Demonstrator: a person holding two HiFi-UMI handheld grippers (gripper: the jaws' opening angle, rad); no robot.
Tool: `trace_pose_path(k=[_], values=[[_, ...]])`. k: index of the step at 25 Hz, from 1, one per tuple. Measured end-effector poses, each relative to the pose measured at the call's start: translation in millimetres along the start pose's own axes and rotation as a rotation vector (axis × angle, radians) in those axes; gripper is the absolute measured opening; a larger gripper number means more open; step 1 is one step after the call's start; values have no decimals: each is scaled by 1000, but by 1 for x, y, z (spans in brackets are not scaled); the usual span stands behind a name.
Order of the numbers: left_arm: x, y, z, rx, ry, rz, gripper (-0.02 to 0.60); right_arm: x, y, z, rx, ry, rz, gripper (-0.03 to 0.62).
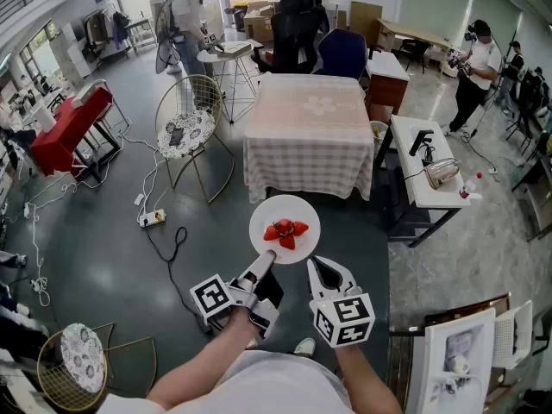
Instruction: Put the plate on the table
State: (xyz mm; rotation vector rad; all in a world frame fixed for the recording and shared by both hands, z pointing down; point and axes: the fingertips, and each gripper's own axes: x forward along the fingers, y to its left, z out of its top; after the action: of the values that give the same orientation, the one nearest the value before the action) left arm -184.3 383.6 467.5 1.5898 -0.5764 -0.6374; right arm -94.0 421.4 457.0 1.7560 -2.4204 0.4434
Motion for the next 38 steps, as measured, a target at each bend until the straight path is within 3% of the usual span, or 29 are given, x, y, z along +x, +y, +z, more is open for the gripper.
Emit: trace_pose_path(k=[13, 22, 30, 38], values=[[27, 7, -38, 6, -40, 21, 18, -16, -43, -13, 3, 33, 60, 5], [48, 13, -35, 0, -56, 21, 18, -4, -63, -10, 2, 32, 71, 5], [93, 31, -7, -42, -40, 11, 18, 38, -89, -1, -12, 53, 36, 5], [152, 49, 62, -83, 1, 10, 18, 118, -107, 22, -14, 90, -19, 5]])
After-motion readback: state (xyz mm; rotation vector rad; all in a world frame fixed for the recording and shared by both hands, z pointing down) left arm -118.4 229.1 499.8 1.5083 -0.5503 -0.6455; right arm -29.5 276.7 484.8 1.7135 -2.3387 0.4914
